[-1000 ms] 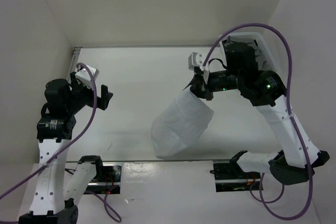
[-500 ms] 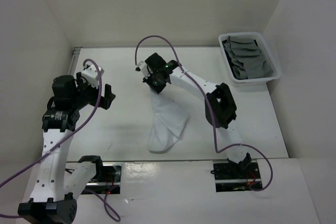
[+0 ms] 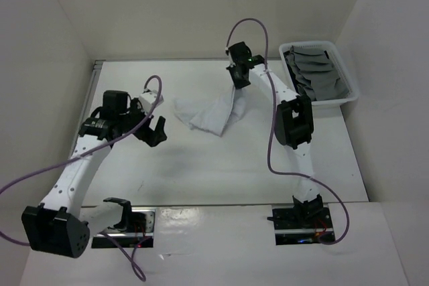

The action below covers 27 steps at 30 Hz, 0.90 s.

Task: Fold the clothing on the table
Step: Flatten the skirt out

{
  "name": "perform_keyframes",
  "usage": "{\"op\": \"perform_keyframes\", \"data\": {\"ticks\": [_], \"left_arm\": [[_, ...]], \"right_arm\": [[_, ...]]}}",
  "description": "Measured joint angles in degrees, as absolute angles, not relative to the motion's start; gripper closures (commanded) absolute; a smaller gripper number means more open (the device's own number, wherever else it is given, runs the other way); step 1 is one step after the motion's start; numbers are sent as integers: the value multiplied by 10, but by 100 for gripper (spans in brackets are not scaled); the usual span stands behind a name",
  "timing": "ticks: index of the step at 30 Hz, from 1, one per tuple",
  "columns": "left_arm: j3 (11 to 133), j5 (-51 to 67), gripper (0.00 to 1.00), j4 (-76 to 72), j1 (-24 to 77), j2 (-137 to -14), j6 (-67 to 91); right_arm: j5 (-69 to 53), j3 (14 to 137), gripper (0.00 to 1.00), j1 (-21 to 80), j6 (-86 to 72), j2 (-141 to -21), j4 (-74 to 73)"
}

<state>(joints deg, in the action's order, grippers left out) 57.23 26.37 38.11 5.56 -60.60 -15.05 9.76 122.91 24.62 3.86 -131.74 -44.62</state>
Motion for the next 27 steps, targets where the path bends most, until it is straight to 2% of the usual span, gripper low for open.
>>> {"op": "perform_keyframes", "data": {"ticks": [7,14,22,27], "left_arm": [[587,184,2,339,209,-719,-137],[604,-27,9,217,359,-817,-117],[575,-213,18,40,380,-893,-138],[558,-254,20,-11,381,-975,-149]], "right_arm": [[96,1124,100,225,34,-1315,-435],[65,1055,99,239,40,-1290,-427],[44,1014,99,236,46,-1219,-411],[29,1002,99,228,48,-1202,-401]]}}
